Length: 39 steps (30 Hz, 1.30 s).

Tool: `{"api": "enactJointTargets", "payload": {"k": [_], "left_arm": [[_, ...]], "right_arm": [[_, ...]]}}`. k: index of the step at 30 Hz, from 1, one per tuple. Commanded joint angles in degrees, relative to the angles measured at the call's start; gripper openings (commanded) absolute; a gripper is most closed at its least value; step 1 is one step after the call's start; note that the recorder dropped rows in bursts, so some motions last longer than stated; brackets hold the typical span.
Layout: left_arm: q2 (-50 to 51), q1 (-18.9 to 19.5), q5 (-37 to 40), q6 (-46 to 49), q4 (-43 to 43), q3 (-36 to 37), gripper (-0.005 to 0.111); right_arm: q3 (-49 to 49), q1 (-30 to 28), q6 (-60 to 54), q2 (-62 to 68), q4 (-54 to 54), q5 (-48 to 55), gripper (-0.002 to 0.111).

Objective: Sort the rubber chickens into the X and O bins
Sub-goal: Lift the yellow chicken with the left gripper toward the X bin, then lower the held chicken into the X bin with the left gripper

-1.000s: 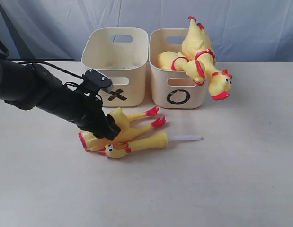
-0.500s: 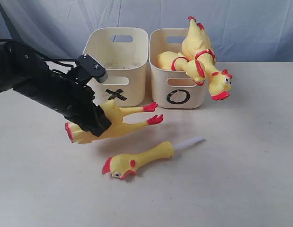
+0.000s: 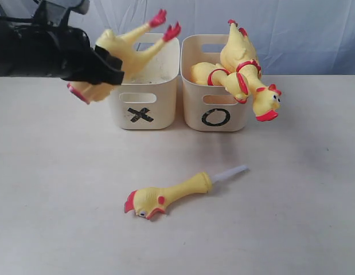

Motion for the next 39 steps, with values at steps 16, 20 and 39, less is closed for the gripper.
{"api": "enactJointTargets", "payload": {"k": [16, 20, 39], "left_arm": [[5.5, -0.2, -14.9, -1.8, -4.8, -8.0, 0.0], [9.3, -0.2, -12.2, -1.8, -2.0, -12.0, 0.0], [22.9, -0.2, -7.9, -1.7, -5.3, -23.1, 0.0]], "right_arm": [[0.3, 0.1, -0.1, -0.3, -0.3, -0.6, -0.001], [0.3, 0.1, -0.1, -0.3, -0.3, -0.6, -0.001], [0.3, 3.0, -0.1, -0.3, -0.3, -0.6, -0.001]]}}
